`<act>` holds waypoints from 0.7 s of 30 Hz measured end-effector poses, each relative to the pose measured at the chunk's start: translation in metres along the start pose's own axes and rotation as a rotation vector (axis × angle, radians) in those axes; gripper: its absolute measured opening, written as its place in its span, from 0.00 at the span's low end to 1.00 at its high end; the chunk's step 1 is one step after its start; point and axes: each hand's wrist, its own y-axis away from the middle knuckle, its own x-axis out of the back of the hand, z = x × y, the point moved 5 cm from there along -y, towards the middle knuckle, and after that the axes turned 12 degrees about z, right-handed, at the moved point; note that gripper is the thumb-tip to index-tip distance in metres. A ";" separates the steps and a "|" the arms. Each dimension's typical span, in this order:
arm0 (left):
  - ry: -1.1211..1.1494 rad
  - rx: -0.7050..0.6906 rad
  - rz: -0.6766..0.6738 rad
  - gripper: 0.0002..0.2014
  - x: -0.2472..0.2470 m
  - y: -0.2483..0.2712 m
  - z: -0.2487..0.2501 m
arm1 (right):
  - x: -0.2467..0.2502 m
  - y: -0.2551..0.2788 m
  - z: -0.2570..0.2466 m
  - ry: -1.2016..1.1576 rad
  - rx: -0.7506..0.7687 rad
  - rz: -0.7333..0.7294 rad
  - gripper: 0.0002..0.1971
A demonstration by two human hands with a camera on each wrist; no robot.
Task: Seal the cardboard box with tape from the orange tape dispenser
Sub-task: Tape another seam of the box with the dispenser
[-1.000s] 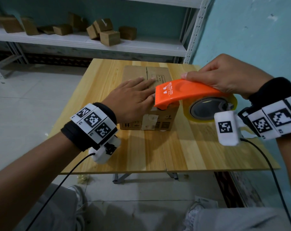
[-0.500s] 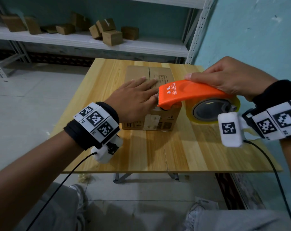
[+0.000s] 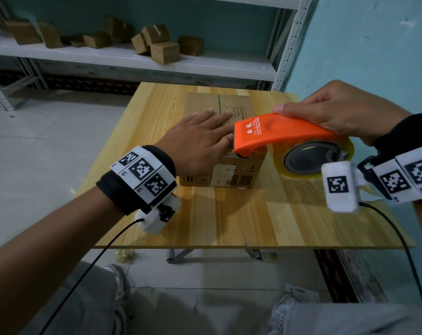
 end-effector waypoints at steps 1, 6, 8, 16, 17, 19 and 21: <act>0.039 -0.002 0.007 0.29 -0.001 -0.001 -0.002 | 0.000 0.000 0.000 -0.001 -0.002 0.001 0.32; 0.102 -0.062 -0.047 0.45 -0.017 -0.007 -0.008 | 0.000 0.001 0.002 -0.017 -0.009 -0.002 0.32; 0.112 -0.052 -0.043 0.43 -0.022 -0.008 -0.008 | 0.002 0.001 0.004 -0.009 -0.009 0.003 0.31; 0.218 0.046 0.008 0.35 -0.029 -0.013 -0.013 | 0.005 0.001 0.010 0.020 -0.008 -0.003 0.35; 0.221 0.047 0.011 0.35 -0.028 -0.012 -0.013 | 0.005 0.001 0.010 0.018 -0.010 -0.005 0.35; 0.226 0.047 0.020 0.34 -0.025 -0.011 -0.012 | 0.008 0.002 0.012 0.014 -0.020 0.002 0.36; 0.225 0.060 0.032 0.31 -0.021 -0.010 -0.011 | 0.010 0.003 0.013 0.008 -0.025 0.009 0.38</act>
